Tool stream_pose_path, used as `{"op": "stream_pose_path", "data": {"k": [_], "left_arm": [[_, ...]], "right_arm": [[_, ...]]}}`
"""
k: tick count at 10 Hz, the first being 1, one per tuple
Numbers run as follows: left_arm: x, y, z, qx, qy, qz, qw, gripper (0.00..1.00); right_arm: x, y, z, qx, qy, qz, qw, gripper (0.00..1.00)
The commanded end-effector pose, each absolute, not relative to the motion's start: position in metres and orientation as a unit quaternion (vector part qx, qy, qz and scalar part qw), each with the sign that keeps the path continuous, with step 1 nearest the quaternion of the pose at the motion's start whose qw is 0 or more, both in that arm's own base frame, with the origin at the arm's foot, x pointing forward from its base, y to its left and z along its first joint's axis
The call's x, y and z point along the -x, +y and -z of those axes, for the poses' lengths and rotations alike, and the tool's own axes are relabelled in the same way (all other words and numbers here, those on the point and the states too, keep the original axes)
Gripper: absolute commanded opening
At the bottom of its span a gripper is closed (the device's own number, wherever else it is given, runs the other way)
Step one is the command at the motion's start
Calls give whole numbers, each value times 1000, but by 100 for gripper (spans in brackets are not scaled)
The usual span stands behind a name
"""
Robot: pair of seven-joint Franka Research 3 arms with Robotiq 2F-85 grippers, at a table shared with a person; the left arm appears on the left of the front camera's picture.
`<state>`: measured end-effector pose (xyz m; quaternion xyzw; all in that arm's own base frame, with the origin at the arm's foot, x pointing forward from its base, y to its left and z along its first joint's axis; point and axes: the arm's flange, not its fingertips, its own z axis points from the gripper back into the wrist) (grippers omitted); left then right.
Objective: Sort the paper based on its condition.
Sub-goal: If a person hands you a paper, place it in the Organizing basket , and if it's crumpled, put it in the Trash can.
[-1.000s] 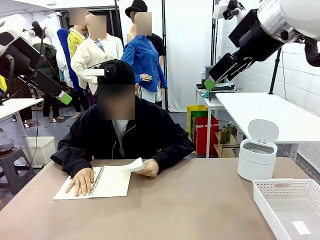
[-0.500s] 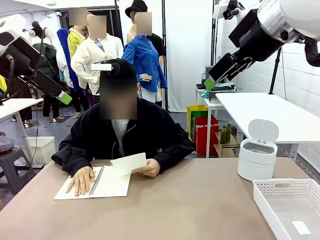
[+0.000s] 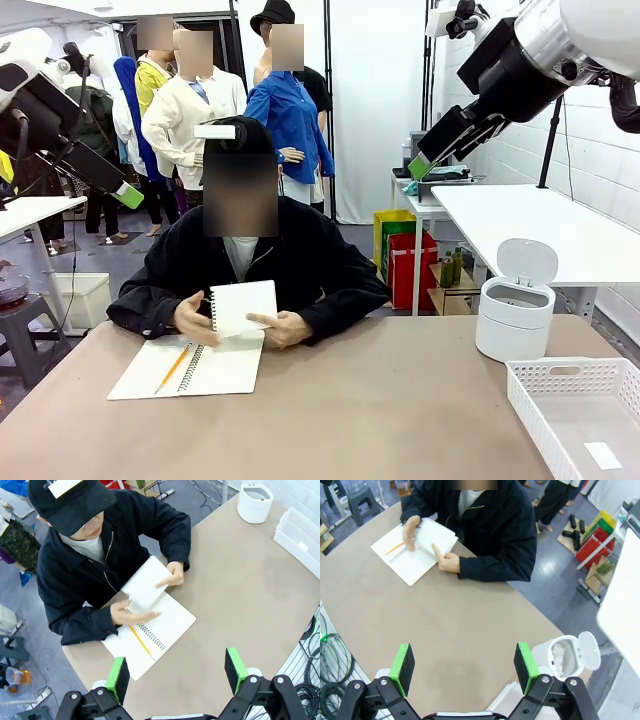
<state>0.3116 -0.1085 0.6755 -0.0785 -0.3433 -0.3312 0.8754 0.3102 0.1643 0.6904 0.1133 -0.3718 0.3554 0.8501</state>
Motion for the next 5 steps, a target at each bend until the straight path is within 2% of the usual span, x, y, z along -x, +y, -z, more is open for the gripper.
{"op": "stream_pose_path", "data": {"k": [1, 5], "left_arm": [[-312, -108, -676, 79, -344, 330, 876, 100], [-312, -108, -676, 79, -344, 330, 876, 100]], "right_arm": [[-311, 164, -690, -116, -371, -354, 851, 100], [-311, 164, -690, -116, -371, -354, 851, 100]]}}
